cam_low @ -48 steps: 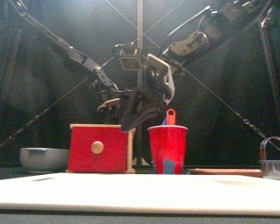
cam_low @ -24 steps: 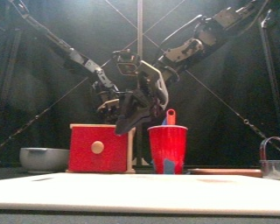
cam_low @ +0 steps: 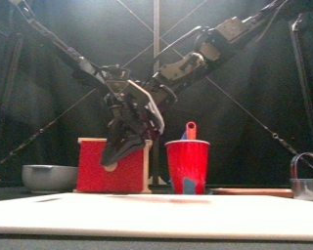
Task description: Close drawer
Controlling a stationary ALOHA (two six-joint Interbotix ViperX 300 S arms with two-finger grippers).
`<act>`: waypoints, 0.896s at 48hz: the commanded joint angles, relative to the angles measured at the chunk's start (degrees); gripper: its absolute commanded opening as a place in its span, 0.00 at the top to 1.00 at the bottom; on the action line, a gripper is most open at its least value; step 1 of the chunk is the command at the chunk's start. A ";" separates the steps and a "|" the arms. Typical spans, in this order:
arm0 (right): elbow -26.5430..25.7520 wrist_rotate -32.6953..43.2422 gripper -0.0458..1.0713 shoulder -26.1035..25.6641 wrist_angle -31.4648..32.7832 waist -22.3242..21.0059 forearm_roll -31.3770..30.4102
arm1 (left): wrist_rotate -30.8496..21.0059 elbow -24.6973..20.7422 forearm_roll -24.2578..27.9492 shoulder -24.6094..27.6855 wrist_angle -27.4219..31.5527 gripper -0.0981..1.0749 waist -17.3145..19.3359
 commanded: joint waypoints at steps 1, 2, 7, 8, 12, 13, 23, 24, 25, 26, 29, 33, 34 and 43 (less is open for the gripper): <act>-2.20 -0.09 0.92 -0.79 0.44 -0.35 -1.05 | 0.18 -1.05 -0.18 -0.44 -0.18 0.60 -0.44; -2.37 -0.09 0.92 -0.62 0.70 -0.35 -1.32 | 0.26 -1.05 -0.09 -0.44 -0.18 0.60 -0.44; -2.72 0.00 0.92 0.00 1.49 -0.44 -2.99 | 0.35 -1.14 -0.09 -0.44 -0.53 0.60 -0.53; -2.72 0.00 0.92 0.00 1.67 -0.53 -3.25 | 0.44 -1.14 -0.18 -0.44 -0.53 0.60 -0.44; -2.81 0.18 0.92 0.18 1.76 -1.14 -4.48 | 0.62 -1.05 -0.18 -0.44 -0.70 0.60 -0.44; -2.90 0.09 0.92 0.18 1.76 -1.32 -4.83 | 0.70 -1.05 -0.09 -0.44 -0.79 0.60 -0.44; -4.31 0.44 0.92 0.44 1.93 -3.60 -9.58 | 1.49 -1.05 -0.26 -0.44 -0.97 0.60 -0.44; -4.48 0.35 0.92 0.44 1.93 -3.96 -10.28 | 1.67 -1.05 -0.26 -0.44 -0.97 0.60 -0.53; -4.48 0.44 0.92 0.44 1.93 -4.22 -10.72 | 1.67 -1.05 -0.18 -0.35 -0.97 0.60 -0.44; -4.66 0.44 0.92 0.44 1.93 -4.57 -11.16 | 1.67 -1.05 -0.18 -0.44 -1.05 0.60 -0.53; -4.75 0.44 0.92 0.44 1.93 -5.27 -12.13 | 1.67 -1.05 -0.18 -0.44 -1.05 0.60 -0.44; -5.01 0.44 0.92 0.44 1.93 -6.33 -12.92 | 1.67 -1.05 -0.18 -0.26 -1.14 0.60 -0.44; -5.01 0.44 0.92 0.53 1.93 -6.50 -13.10 | 1.67 -1.05 -0.18 -0.18 -1.23 0.60 -0.44; -5.62 0.44 0.92 1.05 1.76 -7.38 -14.33 | 2.02 -1.58 -0.09 0.97 -1.49 0.60 -0.44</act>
